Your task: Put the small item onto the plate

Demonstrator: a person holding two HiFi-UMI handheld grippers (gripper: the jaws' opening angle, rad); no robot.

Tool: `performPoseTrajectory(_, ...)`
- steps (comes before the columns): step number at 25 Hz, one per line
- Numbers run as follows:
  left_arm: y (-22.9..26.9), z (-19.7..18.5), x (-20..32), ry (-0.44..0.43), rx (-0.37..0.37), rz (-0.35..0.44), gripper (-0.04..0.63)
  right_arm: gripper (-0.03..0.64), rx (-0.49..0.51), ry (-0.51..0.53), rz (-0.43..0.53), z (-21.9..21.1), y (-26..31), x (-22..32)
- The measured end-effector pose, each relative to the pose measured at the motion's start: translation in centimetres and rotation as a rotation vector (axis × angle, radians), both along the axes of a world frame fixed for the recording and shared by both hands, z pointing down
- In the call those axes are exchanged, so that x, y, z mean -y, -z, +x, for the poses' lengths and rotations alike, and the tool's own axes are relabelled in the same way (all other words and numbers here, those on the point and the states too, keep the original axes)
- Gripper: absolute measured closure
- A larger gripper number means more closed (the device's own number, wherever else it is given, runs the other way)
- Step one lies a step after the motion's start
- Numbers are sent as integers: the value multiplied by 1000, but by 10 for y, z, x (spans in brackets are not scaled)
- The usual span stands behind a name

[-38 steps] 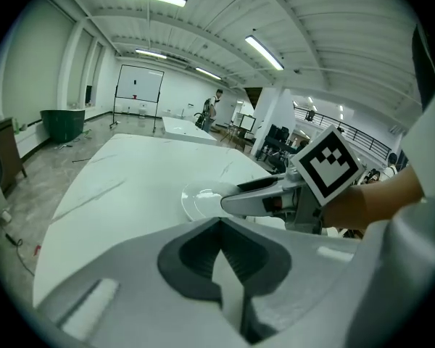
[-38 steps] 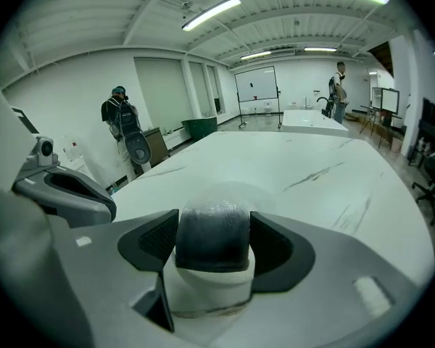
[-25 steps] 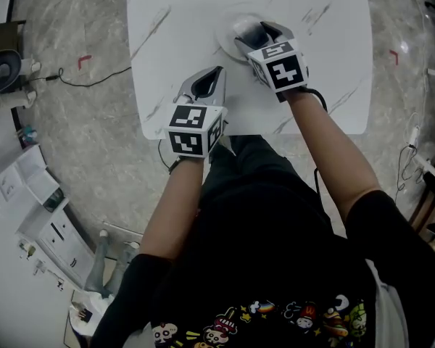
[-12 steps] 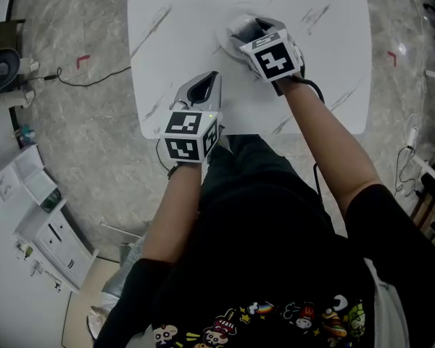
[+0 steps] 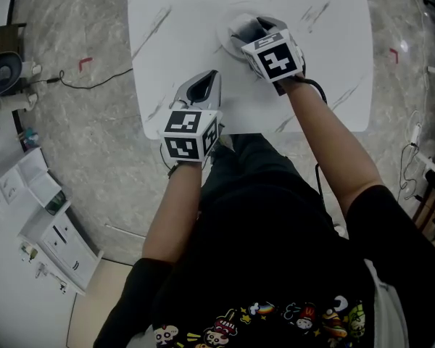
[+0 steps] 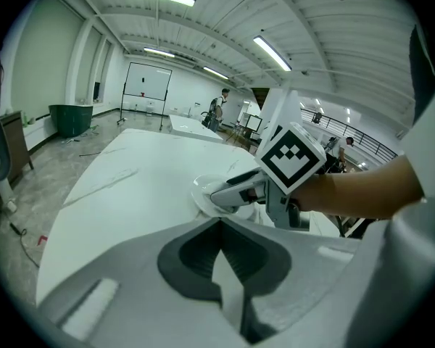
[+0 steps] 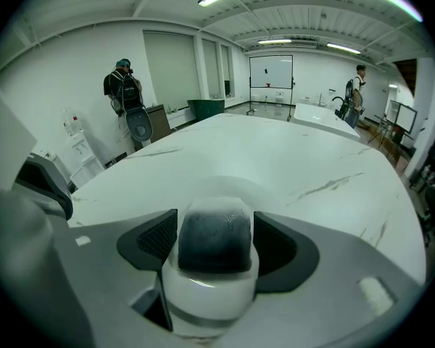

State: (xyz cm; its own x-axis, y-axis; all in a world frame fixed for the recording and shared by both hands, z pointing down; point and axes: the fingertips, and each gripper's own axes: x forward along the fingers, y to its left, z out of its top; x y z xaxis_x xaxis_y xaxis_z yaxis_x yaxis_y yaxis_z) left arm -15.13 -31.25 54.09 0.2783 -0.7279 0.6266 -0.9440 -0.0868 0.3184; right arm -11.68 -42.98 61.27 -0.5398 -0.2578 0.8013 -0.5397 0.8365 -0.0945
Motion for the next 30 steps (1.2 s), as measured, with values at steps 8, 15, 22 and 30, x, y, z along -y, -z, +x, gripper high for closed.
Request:
performPoseTrajectory(8, 7, -2, 4, -16, 18, 8, 595, 431, 160, -84, 98, 14, 48, 9)
performPoseTrajectory(15, 22, -8, 17, -41, 55, 31, 595, 562, 233, -227, 193, 55, 97, 17)
performPoseTrajectory(22, 47, -10, 34, -64, 95, 72, 595, 600, 285, -313, 258, 98, 140, 16)
performPoseTrajectory(30, 88, -11, 43, -77, 137, 139, 595, 600, 332, -339, 317, 136, 181, 6)
